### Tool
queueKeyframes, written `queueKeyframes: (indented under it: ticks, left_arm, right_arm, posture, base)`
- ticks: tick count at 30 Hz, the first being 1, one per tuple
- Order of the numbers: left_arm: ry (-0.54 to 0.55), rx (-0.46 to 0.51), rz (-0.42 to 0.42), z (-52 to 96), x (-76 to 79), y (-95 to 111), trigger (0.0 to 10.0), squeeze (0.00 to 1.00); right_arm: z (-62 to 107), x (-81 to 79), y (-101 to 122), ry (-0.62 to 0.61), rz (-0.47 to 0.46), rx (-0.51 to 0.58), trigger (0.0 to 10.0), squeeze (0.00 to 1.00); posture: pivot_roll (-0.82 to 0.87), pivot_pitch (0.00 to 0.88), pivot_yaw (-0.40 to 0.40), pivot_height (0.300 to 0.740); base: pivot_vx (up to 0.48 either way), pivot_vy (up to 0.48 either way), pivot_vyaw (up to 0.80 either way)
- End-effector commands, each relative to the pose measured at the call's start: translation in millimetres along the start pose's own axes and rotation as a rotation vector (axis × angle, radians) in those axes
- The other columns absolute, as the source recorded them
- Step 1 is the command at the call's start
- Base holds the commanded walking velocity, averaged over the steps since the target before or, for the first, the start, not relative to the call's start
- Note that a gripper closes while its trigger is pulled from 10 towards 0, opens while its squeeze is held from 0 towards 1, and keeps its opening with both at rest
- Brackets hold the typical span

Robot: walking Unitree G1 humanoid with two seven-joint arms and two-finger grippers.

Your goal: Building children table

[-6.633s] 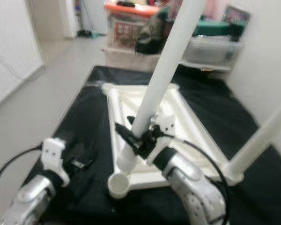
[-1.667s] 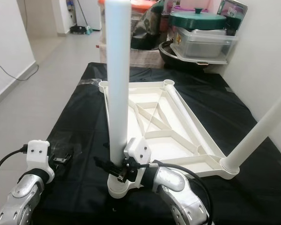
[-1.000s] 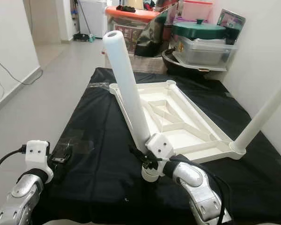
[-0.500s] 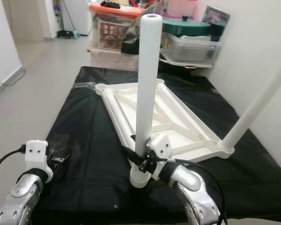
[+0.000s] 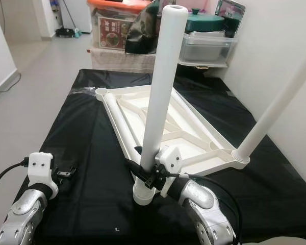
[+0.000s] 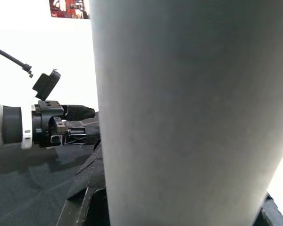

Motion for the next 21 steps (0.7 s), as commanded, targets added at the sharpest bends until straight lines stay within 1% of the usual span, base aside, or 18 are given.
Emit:
queueKeyframes:
  ticks: [1, 4, 6, 7, 10, 13, 17, 20, 21]
  left_arm:
    - [-0.002, -0.01, -0.012, -1.1, -0.5, -3, 10.0, 0.0]
    - [-0.002, -0.01, -0.008, -1.4, -1.0, -2, 10.0, 0.0]
    - [-0.002, -0.01, -0.007, -1.4, -1.1, -2, 10.0, 0.0]
    - [0.0, -0.01, -0.004, -1.1, -1.2, -2, 10.0, 0.0]
    - [0.002, -0.01, -0.001, -0.7, -1.3, -3, 10.0, 0.0]
    - [0.004, -0.01, 0.007, 0.2, -1.2, -3, 10.0, 0.0]
    - [0.005, -0.011, 0.011, 1.0, -1.1, -4, 10.0, 0.0]
    - [0.007, -0.015, 0.017, 2.8, -1.3, -5, 10.0, 0.0]
    - [0.007, -0.015, 0.017, 2.8, -1.3, -5, 10.0, 0.0]
  right_arm:
    - [10.4, -3.8, -30, 0.016, -0.047, -0.121, 0.0, 0.0]
    - [11.8, -12.2, -27, 0.11, -0.051, -0.116, 0.0, 0.0]
    - [11.8, -13.8, -26, 0.129, -0.052, -0.112, 0.0, 0.0]
    - [10.2, -18.1, -21, 0.183, -0.05, -0.098, 0.0, 0.0]
    - [7.7, -21.1, -18, 0.219, -0.048, -0.087, 0.0, 0.0]
    - [-0.4, -25.7, -9, 0.269, -0.059, -0.052, 0.0, 0.0]
    - [-5.3, -28.6, -4, 0.294, -0.067, -0.031, 0.0, 0.0]
    - [-13.2, -35.3, 5, 0.349, -0.084, 0.015, 0.0, 0.0]
    - [-13.2, -35.3, 5, 0.349, -0.084, 0.015, 0.0, 0.0]
  posture:
    - [0.12, 0.0, -0.083, 0.74]
    - [0.13, 0.0, -0.087, 0.74]
    - [0.13, 0.0, -0.087, 0.74]
    - [0.13, 0.0, -0.094, 0.74]
    - [0.14, 0.0, -0.098, 0.74]
    - [0.14, 0.0, -0.106, 0.74]
    - [0.15, 0.0, -0.107, 0.74]
    - [0.15, 0.0, -0.111, 0.74]
    - [0.15, 0.0, -0.111, 0.74]
  base:
    - [0.0, 0.0, 0.0]
    - [0.0, 0.0, 0.0]
    - [0.0, 0.0, 0.0]
    - [0.0, 0.0, 0.0]
    - [0.0, 0.0, 0.0]
    - [0.0, 0.0, 0.0]
    - [0.0, 0.0, 0.0]
    - [0.0, 0.0, 0.0]
    - [0.0, 0.0, 0.0]
Point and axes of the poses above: a point about 5 cm out from each wrist's last joint towards the gripper, its own z axis pointing back from the gripper into the wrist, its own y axis along the axis of the wrist's last joint, x = y × z, the point moved 6 cm from there along -z, pointing out of the wrist towards the gripper, and after that the axes turned 9 degrees about z, right-handed, at the moved point
